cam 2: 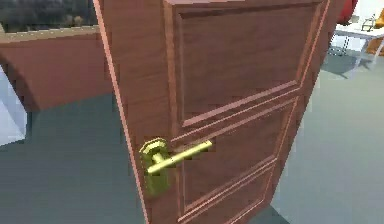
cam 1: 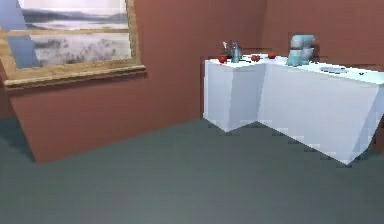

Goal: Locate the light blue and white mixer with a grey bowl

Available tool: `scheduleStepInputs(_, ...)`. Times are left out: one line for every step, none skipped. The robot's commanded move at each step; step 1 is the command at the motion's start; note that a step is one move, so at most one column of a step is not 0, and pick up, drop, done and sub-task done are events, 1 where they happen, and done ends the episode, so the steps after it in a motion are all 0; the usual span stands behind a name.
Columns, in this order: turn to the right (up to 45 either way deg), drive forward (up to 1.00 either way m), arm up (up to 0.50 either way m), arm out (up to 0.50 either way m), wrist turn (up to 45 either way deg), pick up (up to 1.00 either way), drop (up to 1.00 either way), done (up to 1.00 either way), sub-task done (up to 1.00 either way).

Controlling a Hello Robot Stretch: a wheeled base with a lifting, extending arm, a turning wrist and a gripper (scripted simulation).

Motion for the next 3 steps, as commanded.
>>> scheduleStepInputs(-45.0,0.00,0.00,0.00,0.0,0.00,0.00,0.00,0.00)
scheduleStepInputs(-30.0,0.00,0.00,0.00,0.0,0.00,0.00,0.00,0.00)
scheduleStepInputs(-3.0,0.00,0.00,0.00,0.0,0.00,0.00,0.00,0.00)
